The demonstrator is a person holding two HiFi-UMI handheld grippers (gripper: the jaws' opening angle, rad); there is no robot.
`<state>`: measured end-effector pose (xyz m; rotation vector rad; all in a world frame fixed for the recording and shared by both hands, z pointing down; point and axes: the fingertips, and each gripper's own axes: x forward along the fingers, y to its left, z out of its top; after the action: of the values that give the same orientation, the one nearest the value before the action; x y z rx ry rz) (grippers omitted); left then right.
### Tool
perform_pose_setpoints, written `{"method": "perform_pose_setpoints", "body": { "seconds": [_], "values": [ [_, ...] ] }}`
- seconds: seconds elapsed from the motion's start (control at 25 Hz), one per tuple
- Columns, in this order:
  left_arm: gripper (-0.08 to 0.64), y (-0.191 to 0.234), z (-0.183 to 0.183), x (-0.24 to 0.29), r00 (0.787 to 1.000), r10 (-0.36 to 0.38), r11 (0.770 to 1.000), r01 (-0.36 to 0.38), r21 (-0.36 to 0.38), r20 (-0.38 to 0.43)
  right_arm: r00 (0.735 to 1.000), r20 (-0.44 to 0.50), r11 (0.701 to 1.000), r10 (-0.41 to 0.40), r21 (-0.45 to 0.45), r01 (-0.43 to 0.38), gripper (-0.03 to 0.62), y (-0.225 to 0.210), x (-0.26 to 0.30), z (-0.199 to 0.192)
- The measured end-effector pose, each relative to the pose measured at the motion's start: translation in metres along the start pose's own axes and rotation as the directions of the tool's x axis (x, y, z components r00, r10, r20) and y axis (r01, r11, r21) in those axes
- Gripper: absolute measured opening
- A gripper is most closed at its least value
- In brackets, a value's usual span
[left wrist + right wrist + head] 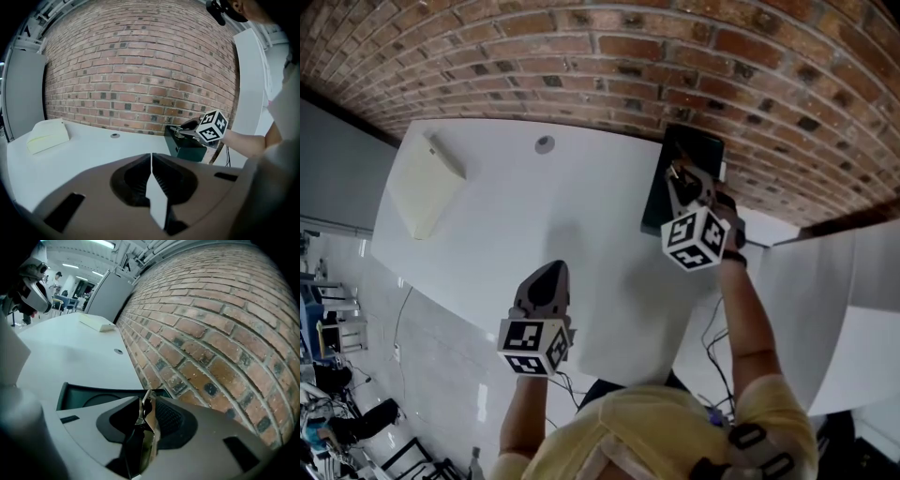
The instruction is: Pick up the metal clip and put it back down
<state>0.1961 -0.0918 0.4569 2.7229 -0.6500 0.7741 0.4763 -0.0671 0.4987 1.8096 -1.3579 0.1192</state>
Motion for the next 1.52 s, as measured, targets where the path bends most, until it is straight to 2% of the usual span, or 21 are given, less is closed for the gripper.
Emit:
{"method": "perform_pose_setpoints", "body": {
  "seconds": [0.16, 0.36, 0.6, 0.88, 1.16, 1.52],
  "values": [
    [0.011, 0.005, 0.0, 0.002, 1.0, 0.003, 1.0, -0.003, -0.004, -0.006, 1.0, -0.007, 1.0, 0.0, 0.011, 0.0, 0.103, -0.001, 0.006, 0.001],
    [0.009, 0.014, -0.002, -0.001, 1.0, 0.015, 1.0, -0.015, -0.014, -0.009, 0.998, -0.015, 0.998, -0.063, -0.029, 0.063, 0.064, -0.005, 0.009, 0.004],
    [0.01, 0.014, -0.007, -0.003, 1.0, 0.017, 1.0, -0.018, -0.025, -0.026, 0.997, -0.01, 0.996, -0.077, -0.04, 0.077, 0.055, -0.005, 0.01, 0.003],
    [0.009, 0.014, -0.004, -0.011, 0.999, 0.036, 0.999, -0.036, -0.027, -0.007, 0.99, 0.03, 0.99, -0.141, -0.019, 0.141, 0.017, -0.015, -0.004, 0.006],
    [0.009, 0.016, 0.001, -0.026, 0.998, 0.063, 0.998, -0.062, -0.032, 0.014, 0.987, 0.037, 0.987, -0.157, 0.023, 0.156, 0.009, -0.022, -0.02, 0.003],
    [0.009, 0.026, 0.002, -0.06, 0.986, 0.146, 0.989, -0.142, -0.045, 0.077, 0.983, 0.089, 0.987, -0.161, 0.014, 0.161, 0.009, -0.025, -0.044, 0.021]
  ]
}}
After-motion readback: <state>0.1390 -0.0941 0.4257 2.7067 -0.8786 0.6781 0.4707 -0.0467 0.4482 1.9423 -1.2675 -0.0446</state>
